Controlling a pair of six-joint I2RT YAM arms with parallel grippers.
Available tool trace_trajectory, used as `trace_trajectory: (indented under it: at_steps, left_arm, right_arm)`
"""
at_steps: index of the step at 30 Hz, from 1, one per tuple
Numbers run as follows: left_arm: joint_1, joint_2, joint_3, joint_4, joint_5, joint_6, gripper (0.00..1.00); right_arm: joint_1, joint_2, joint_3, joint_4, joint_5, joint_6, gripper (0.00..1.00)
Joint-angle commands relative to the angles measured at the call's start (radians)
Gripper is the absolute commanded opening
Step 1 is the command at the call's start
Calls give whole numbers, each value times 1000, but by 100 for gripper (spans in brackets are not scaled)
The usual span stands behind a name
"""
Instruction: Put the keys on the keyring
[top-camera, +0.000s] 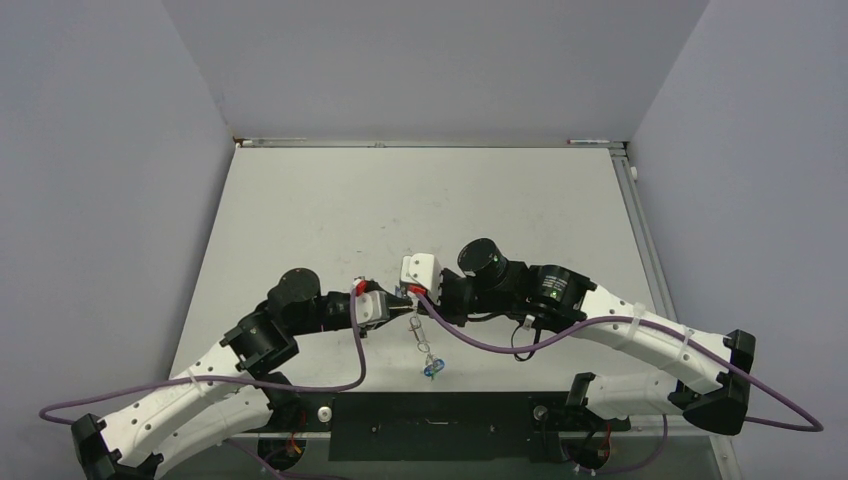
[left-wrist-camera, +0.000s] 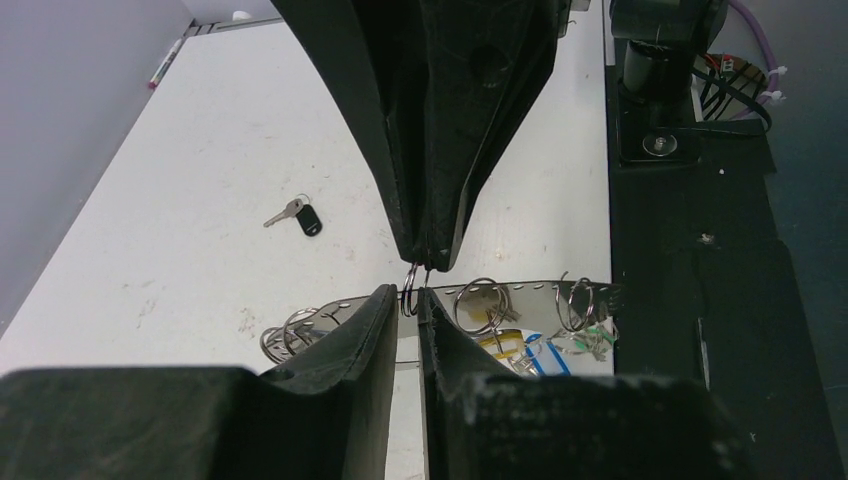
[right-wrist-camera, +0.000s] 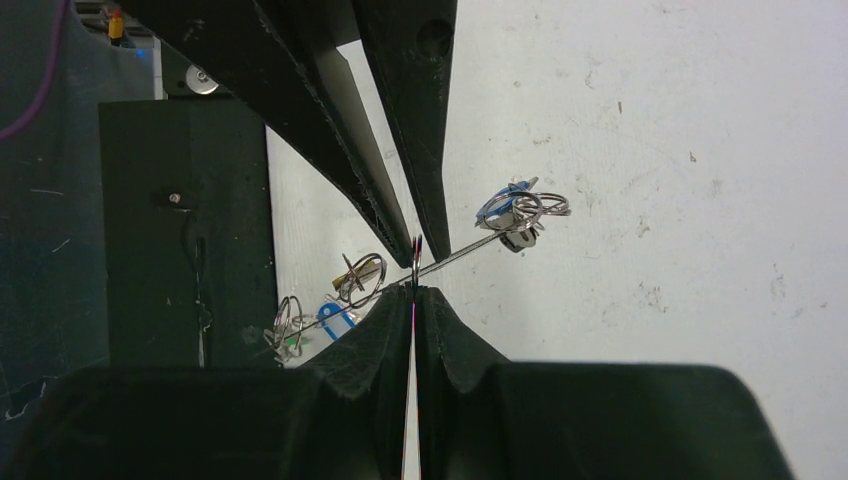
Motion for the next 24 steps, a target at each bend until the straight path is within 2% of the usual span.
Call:
trace_trajectory:
  at_steps: [1, 11, 12, 13, 21, 22, 24]
  left_arm:
    - [-4, 5, 0, 47, 29, -7, 9]
    - [-4, 17, -3, 41, 17, -25, 9]
    - [-5, 16, -3, 41, 17, -27, 7]
    - [-5, 16, -3, 40, 19, -27, 1]
    - [-2, -37, -27, 53, -30, 8, 0]
    - [-2, -51, -36, 68, -43, 13, 0]
    - [-2, -81, -53, 91, -55, 31, 0]
  right_arm:
    - [12, -5, 48, 54, 8, -9, 5]
    - [16, -4, 44, 61, 13, -9, 5]
    - [17, -4, 44, 61, 13, -9, 5]
    - [17, -4, 45, 62, 13, -9, 5]
    - [21, -29, 31, 111, 13, 25, 5]
    - [20, -39, 27, 124, 22, 39, 12]
    - [20, -62, 20, 145, 48, 57, 42]
